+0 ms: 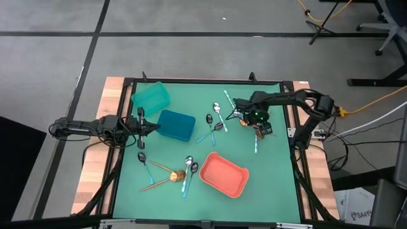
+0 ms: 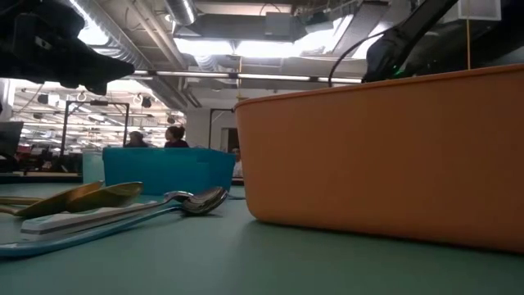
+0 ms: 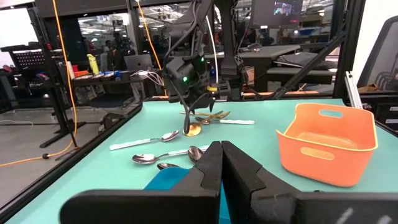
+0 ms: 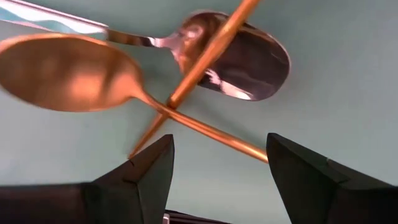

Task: Sort silverware by color (type)
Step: Put the yellow spoon into the orange bin

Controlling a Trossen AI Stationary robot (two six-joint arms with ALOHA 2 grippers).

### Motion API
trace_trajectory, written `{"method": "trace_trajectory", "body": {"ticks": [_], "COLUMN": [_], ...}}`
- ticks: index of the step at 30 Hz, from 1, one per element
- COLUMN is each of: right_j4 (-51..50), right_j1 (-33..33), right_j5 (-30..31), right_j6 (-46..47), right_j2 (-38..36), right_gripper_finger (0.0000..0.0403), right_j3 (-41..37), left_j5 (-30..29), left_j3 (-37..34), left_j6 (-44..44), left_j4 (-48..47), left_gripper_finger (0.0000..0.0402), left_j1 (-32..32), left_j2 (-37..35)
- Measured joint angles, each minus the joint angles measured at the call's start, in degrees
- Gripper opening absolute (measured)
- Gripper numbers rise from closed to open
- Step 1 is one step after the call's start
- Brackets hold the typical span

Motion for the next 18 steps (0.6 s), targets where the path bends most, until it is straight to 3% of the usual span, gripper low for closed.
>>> {"method": "trace_trajectory", "body": {"ticks": [18], "right_j4": [2.17], "right_j1": [0.0], "right_j5": [0.11], "right_j6": [2.34], "right_j2": [3.32], "right_gripper_finger": [0.0243], "right_j3": [-0.04], "left_j5": [0.0], "left_j3": [-0.02], "left_j6": [0.0], "left_j4": [0.0], "left_gripper_finger": [0.0], "left_j1": [0.02], "left_j2": [0.0]}}
